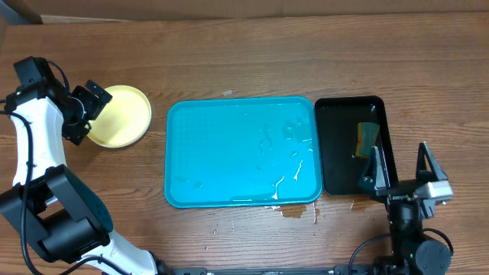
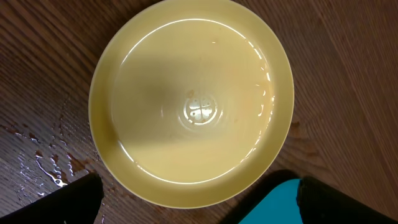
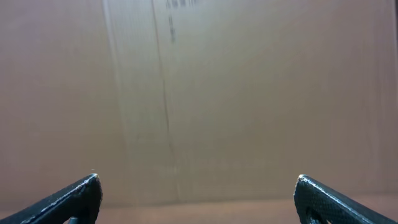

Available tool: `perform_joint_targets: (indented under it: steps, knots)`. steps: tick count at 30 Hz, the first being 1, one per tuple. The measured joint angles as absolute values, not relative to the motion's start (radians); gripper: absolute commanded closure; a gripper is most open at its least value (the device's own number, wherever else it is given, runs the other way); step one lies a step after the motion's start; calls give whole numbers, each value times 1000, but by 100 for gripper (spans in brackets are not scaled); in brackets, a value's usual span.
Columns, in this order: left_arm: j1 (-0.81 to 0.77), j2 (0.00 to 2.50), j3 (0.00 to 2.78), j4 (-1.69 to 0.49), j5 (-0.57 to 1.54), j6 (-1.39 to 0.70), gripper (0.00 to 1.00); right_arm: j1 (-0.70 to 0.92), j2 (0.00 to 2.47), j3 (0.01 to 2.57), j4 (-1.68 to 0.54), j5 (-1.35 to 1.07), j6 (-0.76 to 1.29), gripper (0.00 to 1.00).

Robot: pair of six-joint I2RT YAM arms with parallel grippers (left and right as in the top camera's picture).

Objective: Clean dirty plates on tray and stack at the side

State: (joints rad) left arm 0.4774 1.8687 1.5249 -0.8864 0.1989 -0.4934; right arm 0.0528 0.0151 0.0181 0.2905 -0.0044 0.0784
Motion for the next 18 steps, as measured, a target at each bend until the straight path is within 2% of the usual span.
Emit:
perform_joint_targets:
  steps: [18]
  knots:
    - [477,1869,1525,-886,199,-493,0,53,13,18,-90,-12,76,0]
